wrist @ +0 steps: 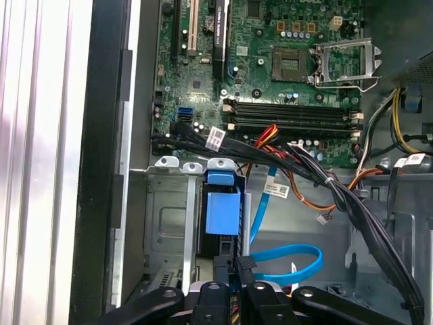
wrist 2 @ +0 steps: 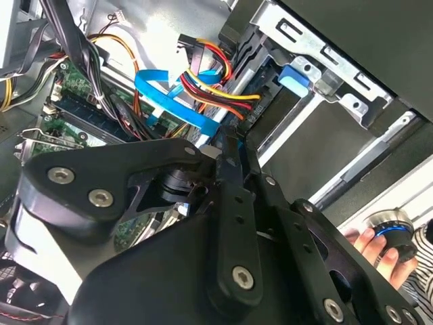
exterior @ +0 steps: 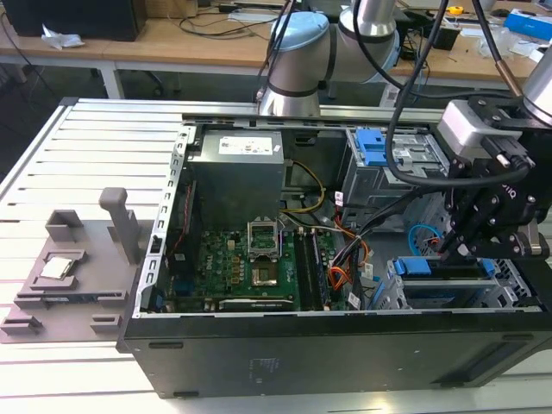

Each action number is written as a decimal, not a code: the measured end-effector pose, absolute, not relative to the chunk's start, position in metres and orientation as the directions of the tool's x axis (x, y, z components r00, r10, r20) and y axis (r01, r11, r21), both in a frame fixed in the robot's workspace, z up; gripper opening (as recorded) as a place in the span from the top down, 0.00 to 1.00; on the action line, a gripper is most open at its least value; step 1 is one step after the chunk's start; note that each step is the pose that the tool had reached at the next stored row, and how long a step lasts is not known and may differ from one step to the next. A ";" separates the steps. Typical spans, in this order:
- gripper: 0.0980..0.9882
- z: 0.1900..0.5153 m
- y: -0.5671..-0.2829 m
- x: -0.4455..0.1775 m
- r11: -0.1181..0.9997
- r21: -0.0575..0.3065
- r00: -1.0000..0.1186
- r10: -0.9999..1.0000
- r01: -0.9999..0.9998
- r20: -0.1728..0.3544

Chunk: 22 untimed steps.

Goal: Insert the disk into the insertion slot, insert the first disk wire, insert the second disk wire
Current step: 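Insert the second disk wire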

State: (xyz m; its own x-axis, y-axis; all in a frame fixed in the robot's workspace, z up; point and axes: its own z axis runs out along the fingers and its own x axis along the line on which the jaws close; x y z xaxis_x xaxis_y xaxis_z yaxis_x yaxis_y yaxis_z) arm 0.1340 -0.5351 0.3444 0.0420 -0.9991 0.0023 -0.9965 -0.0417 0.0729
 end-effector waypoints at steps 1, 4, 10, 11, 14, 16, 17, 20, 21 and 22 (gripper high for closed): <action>0.93 0.344 -0.535 0.134 -0.042 0.073 0.042 -0.999 -0.996 0.002; 0.93 0.343 -0.534 0.134 -0.042 0.073 0.042 -0.999 -0.996 0.002; 0.93 0.337 -0.535 0.134 -0.042 0.073 0.042 -0.999 -0.996 0.003; 0.93 0.336 -0.535 0.134 -0.042 0.073 0.042 -0.999 -0.996 0.003; 0.93 0.336 -0.535 0.134 -0.042 0.073 0.042 -0.999 -0.996 0.002; 0.91 0.336 -0.535 0.134 -0.042 0.073 0.042 -0.999 -0.996 0.002; 0.91 0.335 -0.535 0.134 -0.042 0.073 0.042 -0.999 -0.996 0.001; 0.84 0.342 -0.535 0.134 -0.042 0.073 0.042 -0.999 -0.996 0.002; 0.84 0.348 -0.535 0.134 -0.042 0.073 0.042 -0.999 -0.996 0.002; 0.84 0.352 -0.535 0.134 -0.042 0.072 0.042 -0.999 -0.997 0.002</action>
State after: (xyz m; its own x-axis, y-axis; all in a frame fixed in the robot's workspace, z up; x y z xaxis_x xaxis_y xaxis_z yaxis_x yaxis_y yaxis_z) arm 0.1344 -0.5351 0.3517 0.0421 -0.9991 0.0023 -0.9965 -0.0419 0.0722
